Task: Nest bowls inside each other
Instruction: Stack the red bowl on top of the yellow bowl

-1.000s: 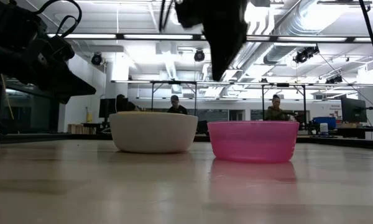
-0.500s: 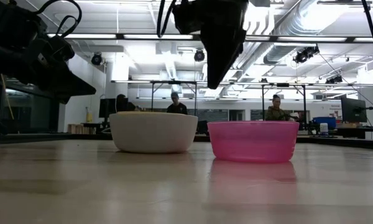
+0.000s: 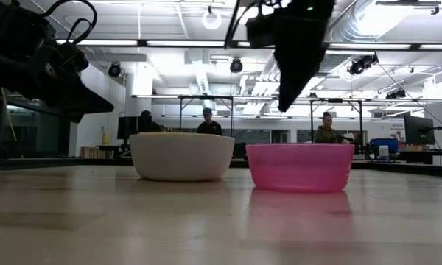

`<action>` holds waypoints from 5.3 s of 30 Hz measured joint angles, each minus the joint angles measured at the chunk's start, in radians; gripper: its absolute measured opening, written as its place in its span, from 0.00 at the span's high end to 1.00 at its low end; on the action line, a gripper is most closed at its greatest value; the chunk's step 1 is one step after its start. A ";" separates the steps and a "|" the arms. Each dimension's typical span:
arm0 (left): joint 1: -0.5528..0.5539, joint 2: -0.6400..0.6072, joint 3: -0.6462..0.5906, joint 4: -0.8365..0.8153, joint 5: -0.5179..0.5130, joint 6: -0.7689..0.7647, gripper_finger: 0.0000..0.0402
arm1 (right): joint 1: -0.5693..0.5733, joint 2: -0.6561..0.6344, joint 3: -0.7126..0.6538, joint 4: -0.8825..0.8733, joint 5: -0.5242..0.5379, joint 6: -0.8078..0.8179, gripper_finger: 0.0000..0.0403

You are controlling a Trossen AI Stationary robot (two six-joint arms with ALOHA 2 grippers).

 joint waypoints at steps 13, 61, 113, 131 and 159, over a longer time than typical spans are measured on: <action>0.000 0.000 0.000 0.000 -0.005 0.000 0.95 | -0.028 0.002 -0.082 0.082 -0.094 -0.030 0.82; 0.000 0.000 0.000 0.000 -0.007 0.000 0.95 | -0.002 0.070 -0.080 0.076 -0.139 -0.210 0.82; 0.000 0.000 0.000 0.000 -0.007 0.000 0.95 | -0.034 0.139 -0.080 0.157 -0.146 -0.204 0.84; 0.000 0.000 0.000 -0.001 -0.006 0.000 0.95 | -0.034 0.137 -0.080 0.154 -0.165 -0.203 0.98; 0.000 0.000 0.000 -0.001 -0.006 0.000 0.95 | -0.045 0.137 0.127 -0.048 -0.154 -0.238 0.99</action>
